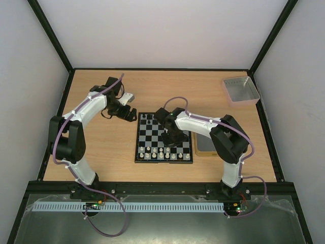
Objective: Set up the chess pieces on the board
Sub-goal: Place the chess piece on the chessboard, then pick up the chess piece from the storage box.
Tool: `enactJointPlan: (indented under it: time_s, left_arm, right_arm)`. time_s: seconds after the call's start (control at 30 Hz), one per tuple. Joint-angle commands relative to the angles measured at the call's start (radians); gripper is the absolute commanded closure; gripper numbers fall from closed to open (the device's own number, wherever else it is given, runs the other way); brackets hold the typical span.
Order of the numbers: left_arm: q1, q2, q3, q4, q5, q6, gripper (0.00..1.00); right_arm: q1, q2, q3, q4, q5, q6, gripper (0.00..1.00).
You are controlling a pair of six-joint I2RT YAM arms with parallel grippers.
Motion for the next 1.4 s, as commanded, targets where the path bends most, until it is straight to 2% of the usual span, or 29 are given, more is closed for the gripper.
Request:
enactJointPlan:
  time_s: [0.0,0.33,0.57,0.8,0.9,1.07,1.2,1.3,1.37]
  left_arm:
    - [-0.008,0.013,0.012,-0.013,-0.007,0.005,0.01]
    - [-0.008,0.013,0.01,-0.012,-0.005,0.005,0.01]
    - [-0.009,0.016,0.015,-0.013,-0.004,0.006,0.01]
    - [-0.01,0.022,0.02,-0.013,-0.003,0.006,0.01]
    - [-0.011,0.026,0.026,-0.016,-0.002,0.006,0.01]
    - [-0.013,0.033,0.031,-0.019,0.0,0.008,0.01]
    - [-0.016,0.034,0.032,-0.019,-0.001,0.008,0.01]
    - [-0.019,0.037,0.028,-0.018,-0.002,0.009,0.01]
    - [-0.021,0.042,0.029,-0.018,-0.002,0.009,0.01]
  right_arm:
    - [0.021,-0.016,-0.003,-0.01,-0.023,-0.021,0.91]
    - [0.04,-0.003,0.004,-0.016,-0.024,-0.023,0.91]
    - [0.024,-0.023,-0.005,-0.024,0.07,0.013,0.9]
    - [-0.05,-0.08,0.017,-0.041,0.176,0.055,0.9]
    - [-0.099,-0.108,0.052,-0.075,0.217,0.06,0.88]
    - [-0.233,-0.211,0.067,-0.142,0.293,0.107,0.8]
    - [-0.399,-0.322,-0.007,-0.159,0.3,0.146,0.77]
    - [-0.498,-0.395,-0.092,-0.142,0.271,0.141,0.67]
    - [-0.558,-0.426,-0.155,-0.122,0.23,0.127,0.63]
